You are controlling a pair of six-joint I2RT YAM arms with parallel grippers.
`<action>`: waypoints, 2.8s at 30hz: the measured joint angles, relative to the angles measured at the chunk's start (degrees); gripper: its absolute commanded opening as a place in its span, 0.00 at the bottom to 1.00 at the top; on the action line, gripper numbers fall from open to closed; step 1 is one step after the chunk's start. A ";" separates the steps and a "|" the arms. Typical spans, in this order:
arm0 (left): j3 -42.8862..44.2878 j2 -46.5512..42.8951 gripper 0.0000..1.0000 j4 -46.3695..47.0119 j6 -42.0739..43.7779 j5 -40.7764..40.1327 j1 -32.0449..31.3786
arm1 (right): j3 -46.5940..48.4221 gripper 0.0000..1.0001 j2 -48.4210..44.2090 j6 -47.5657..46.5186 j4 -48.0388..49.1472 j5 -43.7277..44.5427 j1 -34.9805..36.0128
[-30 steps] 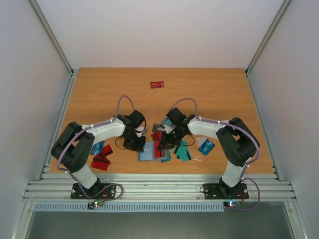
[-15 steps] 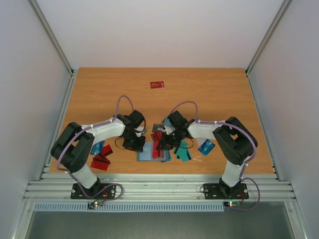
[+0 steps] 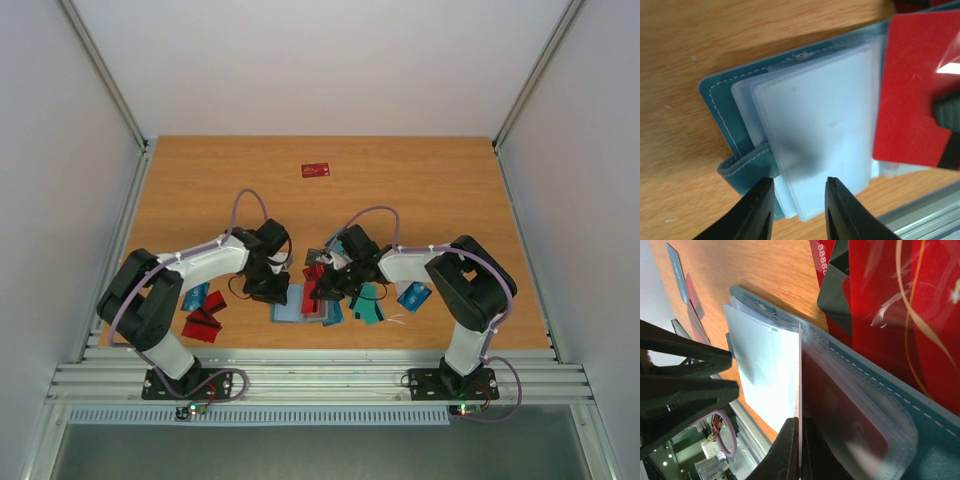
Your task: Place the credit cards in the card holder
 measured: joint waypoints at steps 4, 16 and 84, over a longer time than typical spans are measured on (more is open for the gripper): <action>2.14 -2.84 0.43 -2.99 -0.17 -1.44 0.02 | -0.20 0.01 0.04 0.48 1.55 0.00 -0.02; -0.90 -5.60 0.24 -4.83 -1.44 -4.55 2.54 | -0.20 0.01 1.38 1.38 4.50 -0.94 0.00; -2.49 3.17 0.11 -2.54 -3.34 6.49 5.03 | -3.72 0.02 6.03 9.31 19.28 -9.27 1.01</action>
